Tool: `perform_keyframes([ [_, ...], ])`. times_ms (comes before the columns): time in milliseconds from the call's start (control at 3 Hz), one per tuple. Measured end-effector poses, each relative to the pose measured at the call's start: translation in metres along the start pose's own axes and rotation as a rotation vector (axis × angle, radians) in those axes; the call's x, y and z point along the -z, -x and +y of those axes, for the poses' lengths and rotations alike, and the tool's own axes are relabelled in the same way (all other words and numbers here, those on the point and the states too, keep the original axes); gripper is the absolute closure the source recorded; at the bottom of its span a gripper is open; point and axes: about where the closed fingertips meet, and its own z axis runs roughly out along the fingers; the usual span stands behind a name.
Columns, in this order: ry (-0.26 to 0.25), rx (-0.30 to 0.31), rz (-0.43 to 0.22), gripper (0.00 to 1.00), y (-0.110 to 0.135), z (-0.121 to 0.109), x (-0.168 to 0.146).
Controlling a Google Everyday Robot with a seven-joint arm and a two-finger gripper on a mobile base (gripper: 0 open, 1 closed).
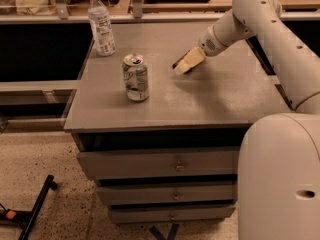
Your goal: Move rxbar chocolate near blue plastic bottle
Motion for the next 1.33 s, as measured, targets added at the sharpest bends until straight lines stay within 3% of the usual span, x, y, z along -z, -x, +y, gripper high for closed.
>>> perform_keyframes([
  [333, 0.003, -0.012, -0.006, 0.18, -0.0001, -0.0006, -0.0062],
  [1333, -0.022, -0.030, -0.001, 0.88, 0.0042, -0.0014, -0.0040],
])
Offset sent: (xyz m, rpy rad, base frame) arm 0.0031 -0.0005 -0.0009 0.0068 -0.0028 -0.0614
